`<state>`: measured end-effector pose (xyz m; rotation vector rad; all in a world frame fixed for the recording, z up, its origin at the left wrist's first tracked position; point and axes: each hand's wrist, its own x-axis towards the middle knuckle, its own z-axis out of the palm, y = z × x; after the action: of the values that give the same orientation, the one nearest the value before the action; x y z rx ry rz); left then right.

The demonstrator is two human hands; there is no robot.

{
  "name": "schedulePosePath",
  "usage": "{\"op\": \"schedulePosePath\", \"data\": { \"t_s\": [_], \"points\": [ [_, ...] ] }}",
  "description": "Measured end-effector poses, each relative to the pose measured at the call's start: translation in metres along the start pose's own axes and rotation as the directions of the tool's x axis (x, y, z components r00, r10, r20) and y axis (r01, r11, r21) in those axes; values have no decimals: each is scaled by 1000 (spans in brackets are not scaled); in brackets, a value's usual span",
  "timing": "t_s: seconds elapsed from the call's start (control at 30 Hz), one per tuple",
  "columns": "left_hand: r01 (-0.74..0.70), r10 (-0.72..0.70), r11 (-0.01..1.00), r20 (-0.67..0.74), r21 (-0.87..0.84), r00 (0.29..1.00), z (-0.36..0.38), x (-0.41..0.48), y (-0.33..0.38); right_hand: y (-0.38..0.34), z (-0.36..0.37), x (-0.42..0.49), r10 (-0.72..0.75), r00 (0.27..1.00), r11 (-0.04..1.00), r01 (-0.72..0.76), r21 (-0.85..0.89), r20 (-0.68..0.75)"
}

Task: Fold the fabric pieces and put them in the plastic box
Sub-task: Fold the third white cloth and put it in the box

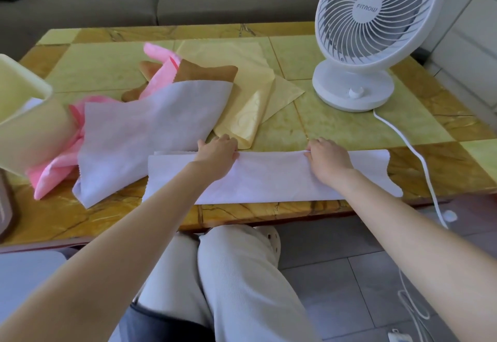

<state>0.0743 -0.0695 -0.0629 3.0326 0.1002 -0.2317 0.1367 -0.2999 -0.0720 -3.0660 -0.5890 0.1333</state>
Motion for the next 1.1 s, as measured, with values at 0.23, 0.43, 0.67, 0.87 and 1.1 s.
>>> {"op": "schedulePosePath", "data": {
  "t_s": [0.23,0.43,0.67,0.87,1.1],
  "points": [
    [-8,8,1000,-1,1,1000,2,8,-1,-6,0,5,45,999,988,-47,-147,-22],
    [0,0,1000,24,-29,1000,3,8,2,-9,2,3,99,993,982,-108,-152,-66],
    [31,-32,1000,-128,-6,991,16,6,6,-37,0,-13,-75,990,992,86,90,-115],
    [-47,35,997,-169,-64,985,26,-12,8,-83,17,-49,-288,954,921,253,296,81],
    [1,-20,983,-101,-184,995,29,-62,-23,-89,27,-53,-228,956,972,214,92,184]
  ]
}}
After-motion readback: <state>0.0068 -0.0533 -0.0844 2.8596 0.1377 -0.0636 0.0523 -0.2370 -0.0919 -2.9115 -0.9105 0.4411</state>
